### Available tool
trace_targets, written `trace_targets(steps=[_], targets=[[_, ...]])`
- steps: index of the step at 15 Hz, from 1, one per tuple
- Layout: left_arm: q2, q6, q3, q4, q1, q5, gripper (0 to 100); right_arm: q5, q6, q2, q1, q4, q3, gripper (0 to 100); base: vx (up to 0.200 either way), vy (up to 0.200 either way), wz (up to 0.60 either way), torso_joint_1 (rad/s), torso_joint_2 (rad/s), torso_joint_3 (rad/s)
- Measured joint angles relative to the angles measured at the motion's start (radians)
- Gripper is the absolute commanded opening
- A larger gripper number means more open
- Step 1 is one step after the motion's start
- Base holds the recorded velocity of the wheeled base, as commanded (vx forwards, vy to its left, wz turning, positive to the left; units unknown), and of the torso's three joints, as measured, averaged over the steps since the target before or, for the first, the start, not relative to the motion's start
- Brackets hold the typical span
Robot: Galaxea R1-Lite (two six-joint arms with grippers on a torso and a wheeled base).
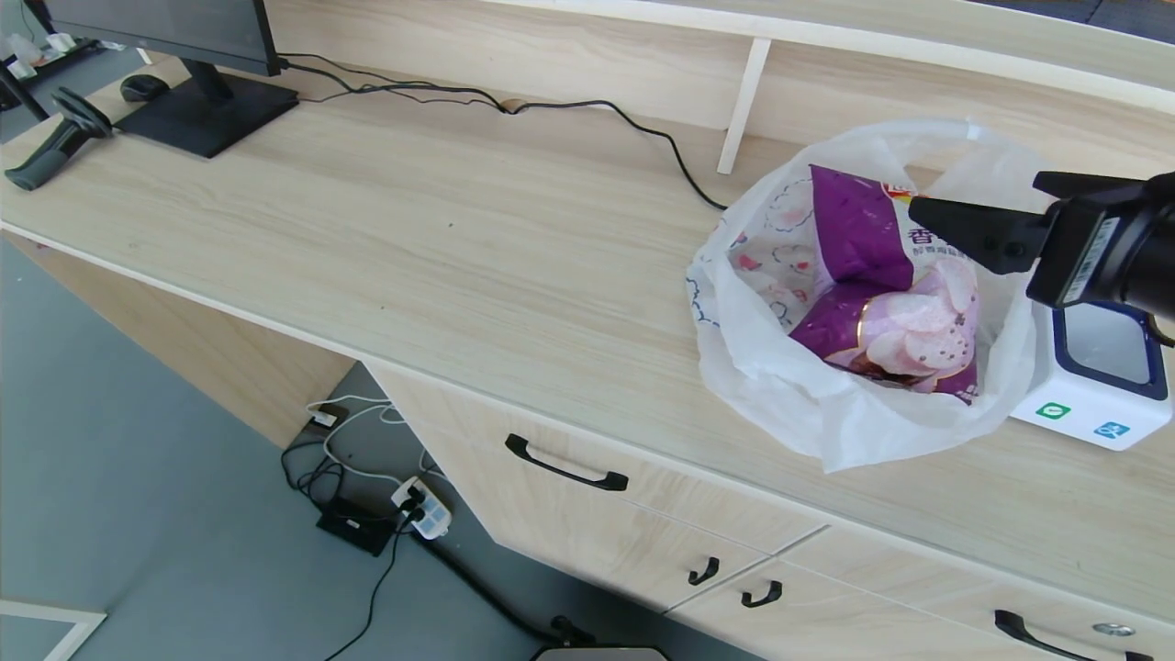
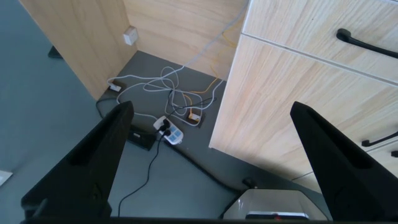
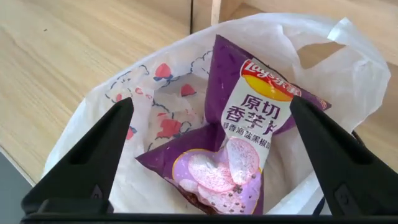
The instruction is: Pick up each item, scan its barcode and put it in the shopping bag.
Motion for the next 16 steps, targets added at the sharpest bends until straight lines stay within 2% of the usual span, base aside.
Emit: trace_targets(steps=[2,12,16], targets=[[0.000,0.000,0.000,0.000,0.000,0.000,100,0.010,-0.002,-0.042,0.013,0.000,0.019,100,0.000,0.000,0.00,0.000,0.00,0.000],[0.000,0.000,0.000,0.000,0.000,0.000,100,0.025,-0.020,-0.103,0.015,-0.002,0.089,100,0.000,0.000,-0.60,0.002,0.00,0.002],[0.000,0.000,0.000,0.000,0.001,0.000,100,0.064,-0.013,-0.127,0.015,-0.004,0.097,100,0.000,0.000,0.00,0.000,0.00,0.000]])
